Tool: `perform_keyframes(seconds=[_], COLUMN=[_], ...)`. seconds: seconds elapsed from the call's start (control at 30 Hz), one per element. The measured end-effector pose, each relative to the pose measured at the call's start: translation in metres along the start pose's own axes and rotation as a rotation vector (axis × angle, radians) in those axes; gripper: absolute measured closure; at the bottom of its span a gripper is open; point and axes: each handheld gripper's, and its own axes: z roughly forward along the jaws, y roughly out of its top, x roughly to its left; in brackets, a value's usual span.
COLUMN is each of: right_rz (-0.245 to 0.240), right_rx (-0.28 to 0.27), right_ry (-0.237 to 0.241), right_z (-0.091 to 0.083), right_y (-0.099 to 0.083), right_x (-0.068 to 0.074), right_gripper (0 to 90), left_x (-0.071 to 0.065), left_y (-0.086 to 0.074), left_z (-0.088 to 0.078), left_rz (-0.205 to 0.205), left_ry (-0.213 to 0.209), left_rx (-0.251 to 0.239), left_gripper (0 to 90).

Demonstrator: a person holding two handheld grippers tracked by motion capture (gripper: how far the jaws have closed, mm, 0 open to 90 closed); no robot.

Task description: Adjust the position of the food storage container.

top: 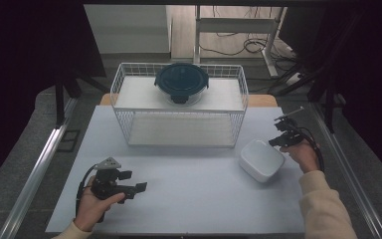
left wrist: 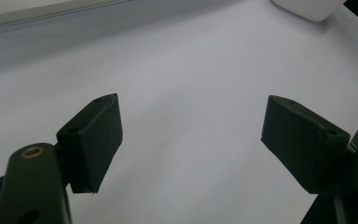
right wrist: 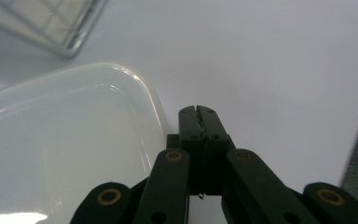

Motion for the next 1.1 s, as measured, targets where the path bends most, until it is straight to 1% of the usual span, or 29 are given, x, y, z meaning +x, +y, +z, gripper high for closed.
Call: perform_keyframes(seconds=[0.17,0.3,0.37,0.43,0.53,0.67,0.77,0.93,1.0,1.1], right_rz=[0.008,-0.006,-0.013,-0.004,0.010,0.018,0.017,0.005,-0.008,-0.030], right_rx=[-0.009,-0.007,-0.010,-0.022,-0.030,-0.012,-0.001,0.001,0.000,0.005], right_ry=[0.051,0.077,0.087,0.090,0.104,0.094,0.106,0.143,0.163,0.181], right_z=[-0.003,-0.005,-0.006,-0.008,-0.012,-0.012,-0.009,-0.006,-0.006,-0.006], right_y=[-0.012,-0.020,-0.025,-0.030,-0.039,-0.052,-0.059,-0.066,-0.066,-0.067], right_x=[0.017,0.031,0.036,0.037,0.033,0.029,0.029,0.036,0.042,0.056], right_gripper=[88.9,88.9,88.9,88.9,88.9,88.9,88.9,88.9,88.9,88.9], left_x=[-0.003,-0.003,-0.003,-0.003,-0.003,-0.004,-0.005,-0.005,-0.005,-0.005], left_y=[0.000,0.001,0.000,0.000,0.000,0.000,0.000,0.000,0.000,0.000], left_z=[0.001,0.000,0.001,0.001,0.001,0.002,0.002,0.003,0.003,0.004], left_rz=[0.003,0.004,0.001,0.003,0.004,0.005,0.009,0.010,0.009,0.010], left_ry=[-0.006,-0.006,-0.006,-0.007,-0.009,-0.010,-0.010,-0.009,-0.009,-0.009], left_rx=[0.000,0.000,0.000,0.002,0.003,0.003,0.006,0.008,0.010,0.011], left_gripper=[20.2,20.2,20.2,20.2,20.2,20.2,20.3,20.3,20.3,20.3])
